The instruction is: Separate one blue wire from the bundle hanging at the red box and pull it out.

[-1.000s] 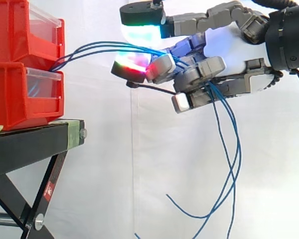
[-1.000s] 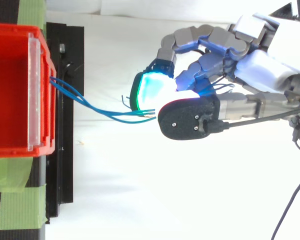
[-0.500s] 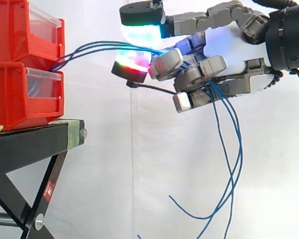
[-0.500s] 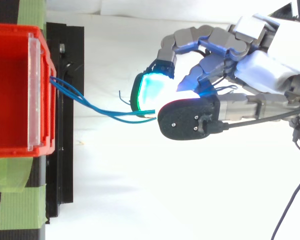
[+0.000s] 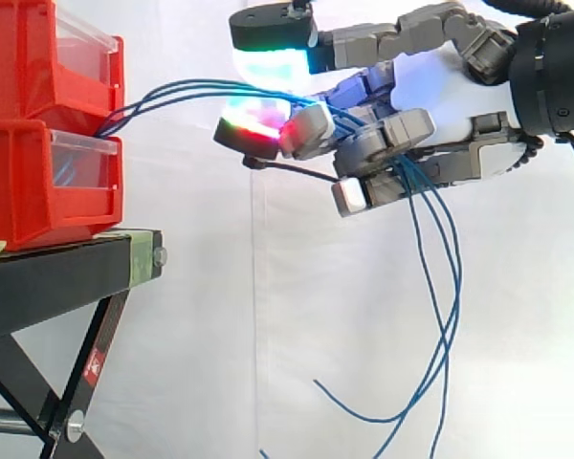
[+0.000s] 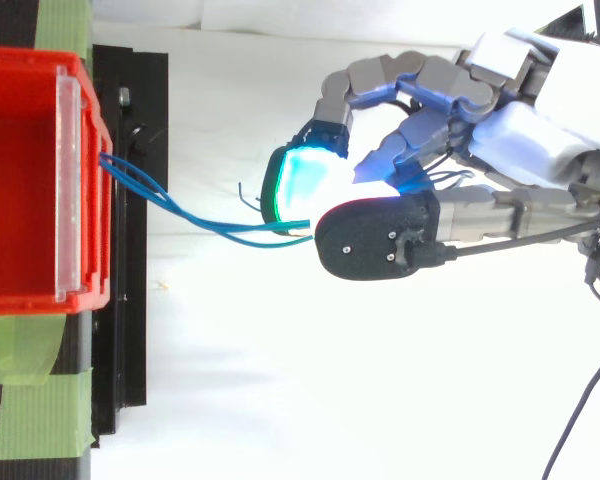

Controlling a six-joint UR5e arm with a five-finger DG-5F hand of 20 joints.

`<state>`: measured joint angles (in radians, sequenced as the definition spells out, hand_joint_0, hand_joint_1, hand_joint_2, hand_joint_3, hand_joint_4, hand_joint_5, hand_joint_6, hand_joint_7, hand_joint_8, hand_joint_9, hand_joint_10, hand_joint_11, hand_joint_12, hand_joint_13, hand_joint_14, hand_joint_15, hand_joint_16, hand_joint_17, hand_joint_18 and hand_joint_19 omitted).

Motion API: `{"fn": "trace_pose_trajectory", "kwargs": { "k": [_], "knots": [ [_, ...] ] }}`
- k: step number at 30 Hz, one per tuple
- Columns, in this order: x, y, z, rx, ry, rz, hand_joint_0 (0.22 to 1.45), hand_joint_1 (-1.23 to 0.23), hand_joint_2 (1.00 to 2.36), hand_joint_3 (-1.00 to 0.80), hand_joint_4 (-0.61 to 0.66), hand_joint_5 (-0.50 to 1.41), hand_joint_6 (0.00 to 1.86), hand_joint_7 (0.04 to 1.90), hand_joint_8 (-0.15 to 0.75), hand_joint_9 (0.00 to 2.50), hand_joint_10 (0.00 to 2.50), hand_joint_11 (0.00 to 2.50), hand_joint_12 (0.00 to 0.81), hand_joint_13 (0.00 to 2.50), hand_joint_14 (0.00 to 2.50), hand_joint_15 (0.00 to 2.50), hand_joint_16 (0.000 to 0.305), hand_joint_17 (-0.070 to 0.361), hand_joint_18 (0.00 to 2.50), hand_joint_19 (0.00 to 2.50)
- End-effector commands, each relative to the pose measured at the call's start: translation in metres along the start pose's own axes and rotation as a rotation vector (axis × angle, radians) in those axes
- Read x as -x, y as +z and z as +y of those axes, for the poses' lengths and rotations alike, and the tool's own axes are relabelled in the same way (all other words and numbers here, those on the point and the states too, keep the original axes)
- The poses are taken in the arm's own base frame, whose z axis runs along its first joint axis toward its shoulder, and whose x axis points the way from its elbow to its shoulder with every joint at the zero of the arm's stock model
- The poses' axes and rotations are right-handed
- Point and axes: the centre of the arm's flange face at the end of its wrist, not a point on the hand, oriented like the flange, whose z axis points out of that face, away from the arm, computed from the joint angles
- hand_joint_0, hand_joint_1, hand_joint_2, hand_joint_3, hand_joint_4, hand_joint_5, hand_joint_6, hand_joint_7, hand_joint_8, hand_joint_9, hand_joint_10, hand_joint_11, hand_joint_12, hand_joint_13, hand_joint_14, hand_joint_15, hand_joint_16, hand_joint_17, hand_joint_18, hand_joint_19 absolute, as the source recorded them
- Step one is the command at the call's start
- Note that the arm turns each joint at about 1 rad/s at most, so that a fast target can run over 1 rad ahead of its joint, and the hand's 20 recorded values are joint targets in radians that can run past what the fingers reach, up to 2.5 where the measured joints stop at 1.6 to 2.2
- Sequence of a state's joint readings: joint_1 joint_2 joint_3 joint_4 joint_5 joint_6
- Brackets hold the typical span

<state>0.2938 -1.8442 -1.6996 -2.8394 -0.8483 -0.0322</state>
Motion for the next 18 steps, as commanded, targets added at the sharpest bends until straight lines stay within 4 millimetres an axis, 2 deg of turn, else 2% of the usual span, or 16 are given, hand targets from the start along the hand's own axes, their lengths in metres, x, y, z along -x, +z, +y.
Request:
{"fn": "trace_pose_trajectory", "kwargs": {
  "k": [1, 9, 11, 14, 16, 18],
  "knots": [
    [-0.0003, -0.0002, 0.0002, 0.0, 0.0, 0.001, 0.61, -0.67, 1.03, -0.16, 0.2, -0.19, 0.84, 1.18, 0.319, 1.0, 0.14, 1.87, 0.363, 1.0, 1.53, 1.32, 0.045, 0.102, 0.83, 1.25],
    [-0.0011, -0.0005, 0.0003, 0.001, -0.001, 0.002, 0.61, -0.67, 1.03, -0.14, 0.18, -0.19, 0.84, 1.19, 0.32, 1.0, 0.13, 1.87, 0.36, 1.01, 1.46, 1.34, 0.045, 0.102, 0.82, 1.24],
    [-0.0029, -0.0011, 0.0005, 0.002, 0.002, 0.005, 0.61, -0.67, 1.03, -0.14, 0.18, -0.19, 0.84, 1.19, 0.331, 0.98, 0.0, 1.85, 0.357, 1.05, 1.09, 1.45, 0.045, 0.102, 0.81, 1.23],
    [-0.0037, -0.0014, 0.0006, 0.002, 0.018, 0.007, 0.61, -0.67, 1.03, -0.14, 0.18, -0.19, 0.84, 1.19, 0.324, 0.96, 0.0, 1.75, 0.35, 1.09, 0.77, 1.55, 0.046, 0.103, 0.81, 1.23],
    [-0.0036, -0.0015, 0.0005, 0.001, 0.023, 0.007, 0.61, -0.67, 1.03, -0.14, 0.17, -0.19, 0.84, 1.19, 0.333, 0.93, 0.01, 1.7, 0.357, 1.13, 0.4, 1.65, 0.046, 0.103, 0.8, 1.22],
    [-0.0036, -0.0015, 0.0005, 0.001, 0.026, 0.007, 0.61, -0.67, 1.03, -0.14, 0.17, -0.19, 0.84, 1.19, 0.336, 0.92, 0.01, 1.63, 0.357, 1.14, 0.23, 1.69, 0.046, 0.105, 0.79, 1.21]
  ]
}}
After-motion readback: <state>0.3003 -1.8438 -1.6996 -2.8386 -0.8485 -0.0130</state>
